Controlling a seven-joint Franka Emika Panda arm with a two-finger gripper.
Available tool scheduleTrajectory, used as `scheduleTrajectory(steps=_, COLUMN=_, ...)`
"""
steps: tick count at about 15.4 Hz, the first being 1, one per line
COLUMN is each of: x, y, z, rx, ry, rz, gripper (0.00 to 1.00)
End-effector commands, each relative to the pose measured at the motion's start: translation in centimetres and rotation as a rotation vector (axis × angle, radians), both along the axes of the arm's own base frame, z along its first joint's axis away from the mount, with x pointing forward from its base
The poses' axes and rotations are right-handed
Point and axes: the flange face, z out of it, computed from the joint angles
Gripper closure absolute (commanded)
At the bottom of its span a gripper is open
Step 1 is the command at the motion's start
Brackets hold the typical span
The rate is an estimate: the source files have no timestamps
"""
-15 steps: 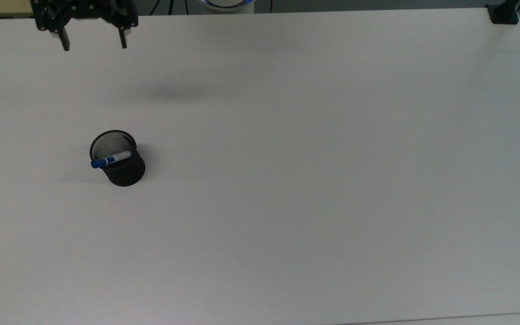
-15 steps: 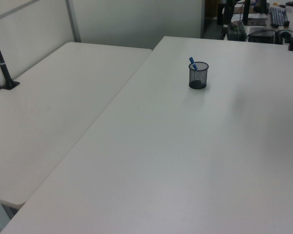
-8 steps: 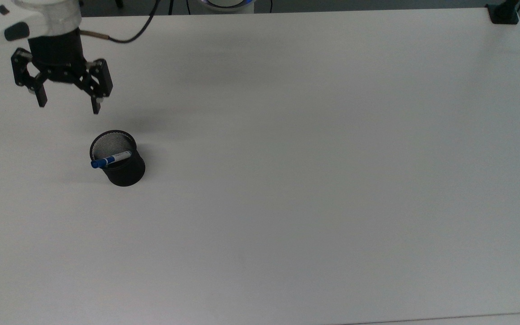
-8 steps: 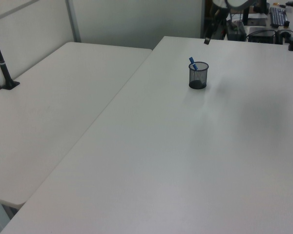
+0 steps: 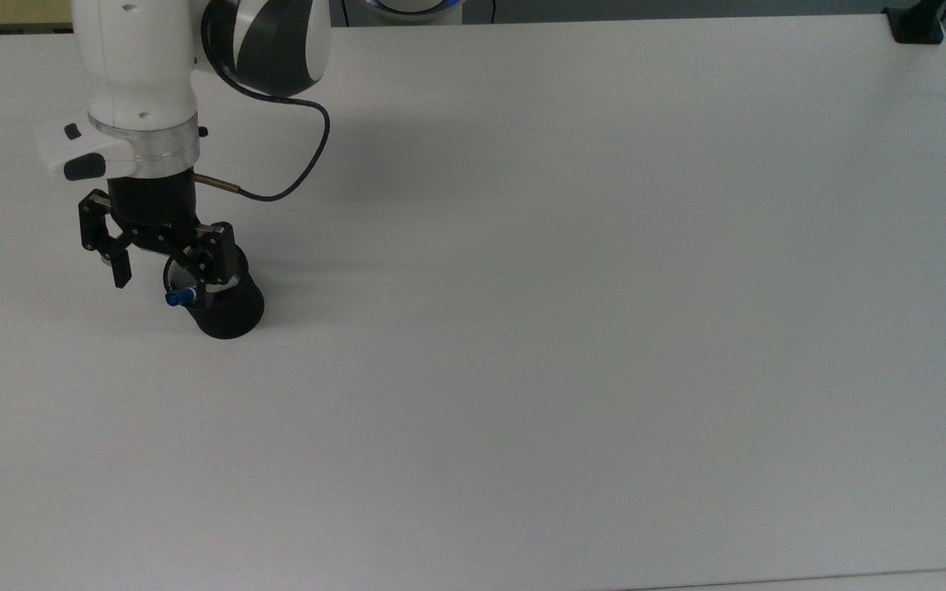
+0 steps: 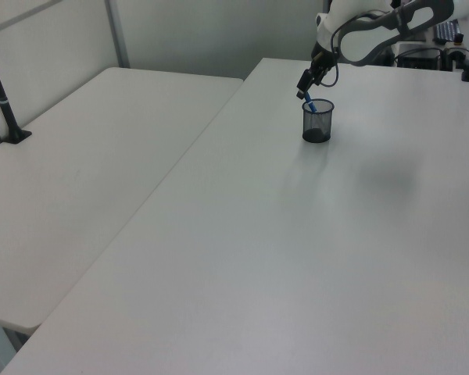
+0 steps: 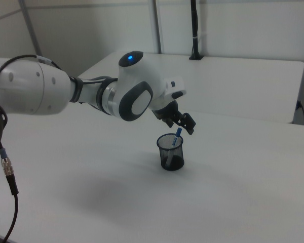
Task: Remove the marker
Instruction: 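Move the open gripper down over the marker in the mesh cup, then close the gripper on the blue-capped marker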
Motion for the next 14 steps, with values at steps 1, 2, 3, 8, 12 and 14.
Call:
scheduleTrajectory(steps=1, x=0.2, y=0.9, z=-1.1, rx=0.025, ry=-0.063, rz=-0.02, gripper=0.89)
scheduleTrajectory(steps=2, x=0.1, y=0.8, z=-1.0, rx=0.026, ry=-0.065, rz=-0.022, gripper=1.0)
scheduleTrajectory(steps=3, x=0.1, y=0.8, z=-0.7, rx=0.024, ry=-0.068, rz=-0.021, gripper=1.0)
scheduleTrajectory(steps=8, x=-0.1, y=0.9, z=0.3, rx=0.025, ry=-0.075, rz=-0.02, gripper=1.0)
scheduleTrajectory(steps=12, x=-0.6, y=0.7, z=2.0, rx=0.033, ry=-0.055, rz=-0.025, gripper=1.0)
scheduleTrajectory(steps=14, x=-1.6, y=0.5, z=5.2, rx=0.039, ry=-0.061, rz=-0.032, gripper=1.0)
